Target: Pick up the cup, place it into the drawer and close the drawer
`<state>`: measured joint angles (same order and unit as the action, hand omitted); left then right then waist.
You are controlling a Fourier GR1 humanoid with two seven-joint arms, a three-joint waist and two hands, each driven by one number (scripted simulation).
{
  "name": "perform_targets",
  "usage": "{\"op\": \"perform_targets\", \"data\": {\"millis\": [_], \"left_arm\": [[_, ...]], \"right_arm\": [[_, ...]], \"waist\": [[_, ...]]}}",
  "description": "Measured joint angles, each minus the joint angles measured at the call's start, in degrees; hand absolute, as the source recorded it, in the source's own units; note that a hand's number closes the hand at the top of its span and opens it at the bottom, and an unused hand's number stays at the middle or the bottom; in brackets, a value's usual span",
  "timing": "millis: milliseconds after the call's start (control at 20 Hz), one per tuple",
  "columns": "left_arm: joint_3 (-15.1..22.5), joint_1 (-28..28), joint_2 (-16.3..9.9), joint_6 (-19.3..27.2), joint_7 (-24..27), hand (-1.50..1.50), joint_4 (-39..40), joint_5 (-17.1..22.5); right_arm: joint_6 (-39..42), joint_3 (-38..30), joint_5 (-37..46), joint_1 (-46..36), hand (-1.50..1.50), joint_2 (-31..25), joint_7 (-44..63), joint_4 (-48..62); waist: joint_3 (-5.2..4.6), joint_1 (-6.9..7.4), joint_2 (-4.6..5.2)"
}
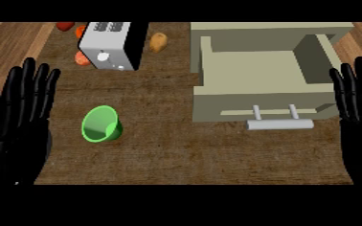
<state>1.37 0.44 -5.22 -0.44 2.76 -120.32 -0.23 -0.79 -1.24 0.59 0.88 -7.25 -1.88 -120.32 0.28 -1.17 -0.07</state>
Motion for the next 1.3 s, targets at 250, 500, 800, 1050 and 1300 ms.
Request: {"op": "perform_targets", "data": {"millis": [250, 500, 800, 1050, 1300], "left_arm": [[-2.46, -0.66, -5.59, -11.58, 1.69, -1.5, 2.24, 11.36], [-4.31, 0.33, -9.56, -21.01, -2.42, -1.5, 9.2, 26.08], [-8.81, -3.08, -13.41, -30.0, -2.3, -1.5, 23.12, 34.0], [-10.79, -6.65, -14.78, -33.77, -0.56, -1.5, 33.18, 31.65], [-11.41, -9.31, -14.31, -35.63, 4.28, -1.5, 43.05, 25.26]], "right_arm": [[0.54, -0.22, -1.24, -0.98, -1.5, 0.06, 0.78, -0.47], [3.83, 2.43, -3.01, -1.43, -1.5, -1.13, 4.45, 1.07], [6.23, 1.95, -5.25, -4.7, -1.5, -2.18, 7.16, 4.31], [6.26, 1.78, -4.57, -7.88, -1.5, -1.2, 6.52, 8.64], [7.85, -0.22, -5.61, -9.73, -1.5, -2.03, 5.63, 10.45]], "waist": [[-0.26, 0.66, 0.07], [-0.38, 1.06, 0.35], [-0.33, 1.02, 0.25], [-0.31, 1.04, 0.19], [-0.31, 0.92, 0.19]]}}
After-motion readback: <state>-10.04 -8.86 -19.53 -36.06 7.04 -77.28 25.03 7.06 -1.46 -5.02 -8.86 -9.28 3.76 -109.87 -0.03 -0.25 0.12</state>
